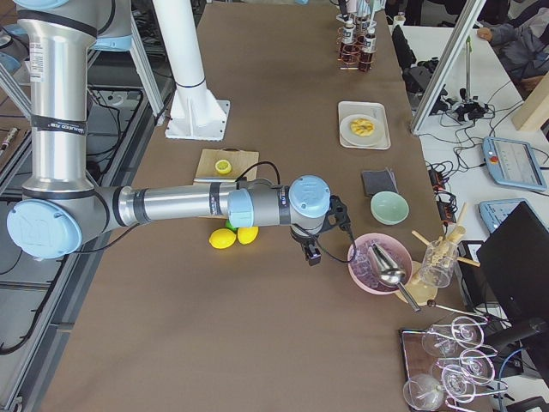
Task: Place tea on tray
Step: 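Grasp a dark tea bottle from the copper rack with the left gripper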
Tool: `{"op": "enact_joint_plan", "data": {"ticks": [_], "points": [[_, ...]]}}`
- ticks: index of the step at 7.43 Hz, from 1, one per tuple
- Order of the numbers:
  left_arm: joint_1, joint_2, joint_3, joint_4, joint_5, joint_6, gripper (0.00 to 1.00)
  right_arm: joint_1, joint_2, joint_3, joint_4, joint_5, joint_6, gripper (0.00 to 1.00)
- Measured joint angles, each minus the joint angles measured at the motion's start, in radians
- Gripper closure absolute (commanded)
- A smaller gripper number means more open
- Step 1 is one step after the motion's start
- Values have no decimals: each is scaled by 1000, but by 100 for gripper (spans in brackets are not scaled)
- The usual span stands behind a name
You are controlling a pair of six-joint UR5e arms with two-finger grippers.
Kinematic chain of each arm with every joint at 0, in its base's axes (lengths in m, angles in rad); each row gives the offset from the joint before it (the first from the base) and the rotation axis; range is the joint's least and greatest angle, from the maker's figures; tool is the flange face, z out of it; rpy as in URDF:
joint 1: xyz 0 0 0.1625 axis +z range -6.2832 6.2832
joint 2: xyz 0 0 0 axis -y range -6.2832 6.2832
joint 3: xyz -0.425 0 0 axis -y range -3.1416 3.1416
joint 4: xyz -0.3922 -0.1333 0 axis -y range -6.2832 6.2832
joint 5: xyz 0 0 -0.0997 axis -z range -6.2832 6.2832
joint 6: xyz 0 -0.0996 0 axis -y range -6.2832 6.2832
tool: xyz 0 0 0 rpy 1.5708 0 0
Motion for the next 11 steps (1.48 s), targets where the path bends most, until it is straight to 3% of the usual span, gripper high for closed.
{"op": "enact_joint_plan", "data": {"ticks": [1,4,5,9,11], "points": [[14,-13,26,-25,14,-5,24,0,0,0,0,0,1,0],[37,-28,75,-90,40,-5,90,-1,0,4,0,0,1,0],[37,-29,76,-93,41,-1,100,-1,0,5,0,0,1,0],[22,-41,58,-88,23,4,100,-1,0,4,0,-1,1,0],[-36,-50,29,-76,-34,5,100,-1,1,3,0,-1,1,0]]}}
